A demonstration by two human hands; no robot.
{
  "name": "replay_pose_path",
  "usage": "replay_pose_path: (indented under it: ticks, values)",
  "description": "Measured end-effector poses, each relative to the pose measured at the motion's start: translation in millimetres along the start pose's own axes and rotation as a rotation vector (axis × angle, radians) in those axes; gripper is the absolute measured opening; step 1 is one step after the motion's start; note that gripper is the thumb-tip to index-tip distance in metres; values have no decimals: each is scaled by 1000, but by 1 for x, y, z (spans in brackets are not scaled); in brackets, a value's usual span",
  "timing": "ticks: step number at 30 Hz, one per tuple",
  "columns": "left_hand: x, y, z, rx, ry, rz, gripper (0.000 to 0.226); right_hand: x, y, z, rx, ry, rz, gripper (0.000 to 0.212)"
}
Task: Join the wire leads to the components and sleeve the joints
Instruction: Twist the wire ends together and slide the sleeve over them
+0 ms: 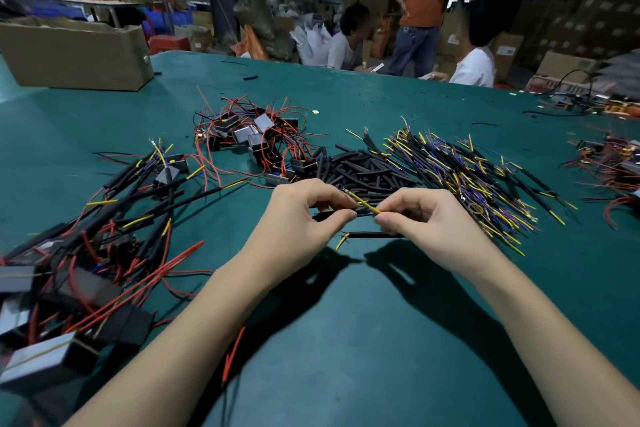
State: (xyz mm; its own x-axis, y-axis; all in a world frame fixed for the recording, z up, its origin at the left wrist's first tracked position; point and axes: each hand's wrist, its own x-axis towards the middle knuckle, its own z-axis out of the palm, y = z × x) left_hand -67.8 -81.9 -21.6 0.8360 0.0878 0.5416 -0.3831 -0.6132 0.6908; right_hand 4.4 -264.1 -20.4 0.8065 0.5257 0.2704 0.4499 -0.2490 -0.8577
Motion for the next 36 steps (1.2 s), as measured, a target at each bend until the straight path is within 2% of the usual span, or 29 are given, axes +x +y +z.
replay_pose_path:
  ticks: [5, 8, 12, 14, 16, 19, 24, 29, 36]
  values:
    - [-3, 3, 7, -12, 17, -2, 9, -1, -2, -1, -13, -12, -21, 20]
    - [2, 5, -2, -3, -50, -46, 14, -1, -4, -3, -110, -20, -77, 21]
    - [11, -2, -34, 84, -204, -343, 20, -2, -7, -4, -261, -7, -182, 18]
    - [9, -4, -42, 10, -322, -503, 22, -2, -8, -6, -302, 6, -222, 15]
    - [6, 0, -41, -106, -415, -570, 22, -3, -8, -9, -372, 14, -254, 16]
    - [7, 1, -42, -186, -459, -518, 15, -2, -7, -13, -488, 46, -294, 16]
    - [7, 7, -40, -226, -429, -450, 8, -3, -6, -12, -595, 77, -379, 13]
    - [8, 9, -34, -222, -345, -393, 7, -2, -12, -7, -594, 88, -458, 3]
    - [7, 8, -27, -152, -326, -329, 6, -4, -18, 0, -598, 47, -539, 6]
